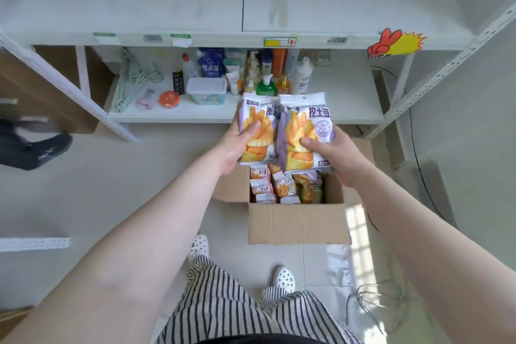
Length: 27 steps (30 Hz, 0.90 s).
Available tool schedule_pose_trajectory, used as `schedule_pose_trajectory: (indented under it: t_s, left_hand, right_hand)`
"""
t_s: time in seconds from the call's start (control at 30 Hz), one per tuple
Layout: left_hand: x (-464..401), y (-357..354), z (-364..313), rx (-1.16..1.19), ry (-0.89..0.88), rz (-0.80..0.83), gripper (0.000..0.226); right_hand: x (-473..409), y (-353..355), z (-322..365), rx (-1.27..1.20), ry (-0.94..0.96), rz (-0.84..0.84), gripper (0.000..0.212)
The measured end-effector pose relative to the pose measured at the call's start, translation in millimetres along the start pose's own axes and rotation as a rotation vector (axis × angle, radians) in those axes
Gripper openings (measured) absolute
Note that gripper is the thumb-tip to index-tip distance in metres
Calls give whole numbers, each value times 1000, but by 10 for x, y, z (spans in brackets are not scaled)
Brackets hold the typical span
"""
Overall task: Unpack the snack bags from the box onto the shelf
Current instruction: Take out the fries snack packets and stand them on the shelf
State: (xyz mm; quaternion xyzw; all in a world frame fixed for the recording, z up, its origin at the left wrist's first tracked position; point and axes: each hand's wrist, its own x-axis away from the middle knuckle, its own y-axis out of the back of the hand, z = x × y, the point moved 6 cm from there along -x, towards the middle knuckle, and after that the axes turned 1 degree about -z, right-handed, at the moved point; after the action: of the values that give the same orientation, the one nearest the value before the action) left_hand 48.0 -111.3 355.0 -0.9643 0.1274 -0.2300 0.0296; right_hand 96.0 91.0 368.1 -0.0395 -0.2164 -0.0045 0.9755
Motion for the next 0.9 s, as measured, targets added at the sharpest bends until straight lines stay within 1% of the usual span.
schedule_pose_trajectory:
  t_s: [0.03, 0.07, 0.13, 0.17, 0.2, 0.23, 0.27, 0.3, 0.33, 0.37, 0.47, 0.5, 0.6, 0.7, 0.73, 0.83, 0.9]
  left_hand:
    - [0, 156, -39, 12, -15, -14, 62]
    - [-12, 327, -75, 21, -33, -19, 62]
    - [-43, 655, -156, 33, -54, -9, 64]
    - [-62, 816, -199, 39, -55, 9, 68]
    - [-78, 976, -252, 39, -52, 34, 73]
    - [-92, 1154, -323, 26, -47, 55, 81]
    - [-112, 1352, -385, 15, -40, 63, 88]
    - [-145, 1569, -454, 13, -43, 63, 93]
    - [-187, 1804, -519, 14, -48, 62, 94]
    - [-214, 2029, -602, 5, -52, 61, 90]
    - [-276, 2594, -869, -30, -57, 93, 64]
    - [-293, 2755, -947, -44, -48, 87, 59]
    - [-375, 3120, -1133, -64, -44, 94, 58]
    - [-521, 3388, -1309, -33, -79, 51, 51]
    - [-580, 3449, -1372, -21, -92, 42, 53]
    - [-729, 3554, -1561, -39, -96, 40, 68]
    - [-893, 3612, -1693, -18, -144, 41, 65]
  right_hand:
    - [-40, -51, 55, -15, 17, -31, 57]
    - [-69, -119, 123, -23, 39, -72, 58]
    - [-186, -307, 211, -18, 60, -143, 76]
    - [-266, -467, 236, -16, 57, -140, 84]
    - [-340, -682, 272, -9, 54, -117, 84]
    - [-423, -926, 311, 0, 52, -89, 77]
    - [-502, -1183, 360, 10, 55, -69, 66]
    - [-597, -1429, 392, 11, 57, -57, 55]
    - [-691, -1669, 423, 10, 65, -42, 49]
    - [-781, -1900, 458, 4, 75, -26, 48]
    - [-1017, -2483, 595, -26, 104, -16, 54]
    - [-1080, -2636, 647, -38, 111, -13, 53]
    - [-1220, -2985, 780, -79, 122, -5, 47]
    - [-1353, -3201, 951, -76, 153, -6, 45]
    - [-1402, -3260, 1023, -63, 166, 1, 43]
    - [-1588, -3331, 1219, -53, 181, -11, 32]
    - [-1749, -3337, 1343, -92, 166, -16, 29]
